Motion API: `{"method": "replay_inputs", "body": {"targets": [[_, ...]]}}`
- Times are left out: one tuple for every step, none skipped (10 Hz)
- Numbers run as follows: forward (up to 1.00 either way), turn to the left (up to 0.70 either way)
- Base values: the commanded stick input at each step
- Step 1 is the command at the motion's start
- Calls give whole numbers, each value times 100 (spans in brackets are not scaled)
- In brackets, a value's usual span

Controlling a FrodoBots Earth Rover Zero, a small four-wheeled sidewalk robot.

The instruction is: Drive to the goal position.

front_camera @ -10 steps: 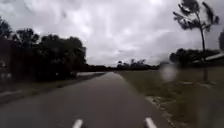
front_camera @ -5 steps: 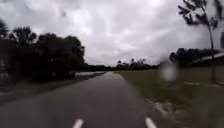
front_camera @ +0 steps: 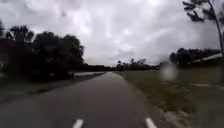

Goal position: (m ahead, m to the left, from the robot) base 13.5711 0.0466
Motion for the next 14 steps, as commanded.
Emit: {"method": "replay_inputs", "body": {"targets": [[84, 3], [84, 3], [84, 3], [84, 3], [84, 3], [84, 3], [84, 3], [84, 3], [84, 3], [84, 3], [84, 3], [84, 3], [84, 3], [84, 3]]}}
